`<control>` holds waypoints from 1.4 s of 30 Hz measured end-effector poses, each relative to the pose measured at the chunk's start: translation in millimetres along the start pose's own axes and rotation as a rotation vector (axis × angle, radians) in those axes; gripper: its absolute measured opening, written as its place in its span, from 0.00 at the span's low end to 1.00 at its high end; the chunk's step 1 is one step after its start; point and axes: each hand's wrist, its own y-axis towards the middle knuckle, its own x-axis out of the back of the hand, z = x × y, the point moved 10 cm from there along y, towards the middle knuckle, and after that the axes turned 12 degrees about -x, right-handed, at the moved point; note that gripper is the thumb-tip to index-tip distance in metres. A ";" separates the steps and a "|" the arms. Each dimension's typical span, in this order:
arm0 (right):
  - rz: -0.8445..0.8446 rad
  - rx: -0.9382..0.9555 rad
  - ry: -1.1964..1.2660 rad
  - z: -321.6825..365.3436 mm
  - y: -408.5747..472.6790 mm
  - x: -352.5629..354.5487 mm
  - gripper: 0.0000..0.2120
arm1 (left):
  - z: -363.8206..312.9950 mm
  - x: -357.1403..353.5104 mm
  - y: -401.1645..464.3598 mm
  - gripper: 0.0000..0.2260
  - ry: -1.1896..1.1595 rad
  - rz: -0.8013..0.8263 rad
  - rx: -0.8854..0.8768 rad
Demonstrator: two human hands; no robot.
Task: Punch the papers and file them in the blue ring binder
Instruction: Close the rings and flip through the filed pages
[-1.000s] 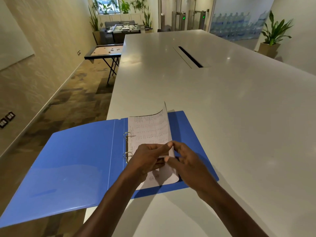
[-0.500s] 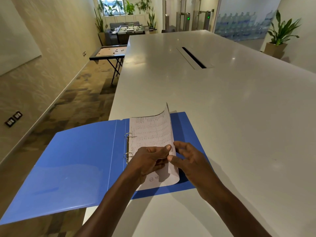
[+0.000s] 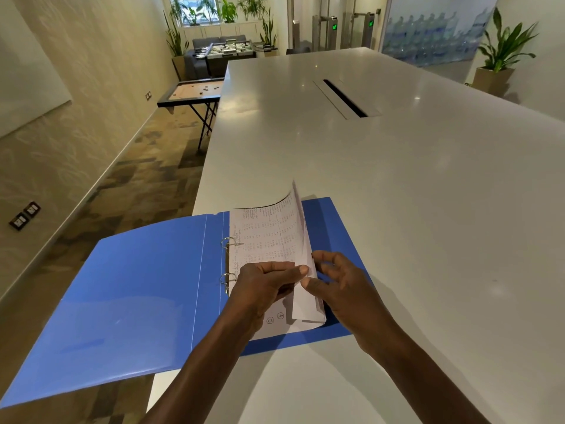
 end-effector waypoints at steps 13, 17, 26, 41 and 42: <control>-0.006 -0.027 0.028 -5.4 4.8 1.8 0.20 | -53.7 66.6 -1.9 0.15 0.057 -0.141 -0.109; -0.006 -0.019 0.023 -6.8 6.0 -0.3 0.20 | -86.9 124.2 -13.5 0.12 0.185 -0.206 -0.203; 0.007 -0.006 0.087 -9.8 6.8 -1.2 0.19 | -85.4 245.7 -57.1 0.07 0.270 -0.415 -0.207; 0.017 0.021 0.009 -4.0 8.3 -2.3 0.18 | -11.0 298.0 -54.2 0.10 0.774 -0.471 0.127; 0.015 0.022 0.006 -3.9 8.4 -2.3 0.18 | -6.8 297.7 -53.6 0.10 0.836 -0.432 0.168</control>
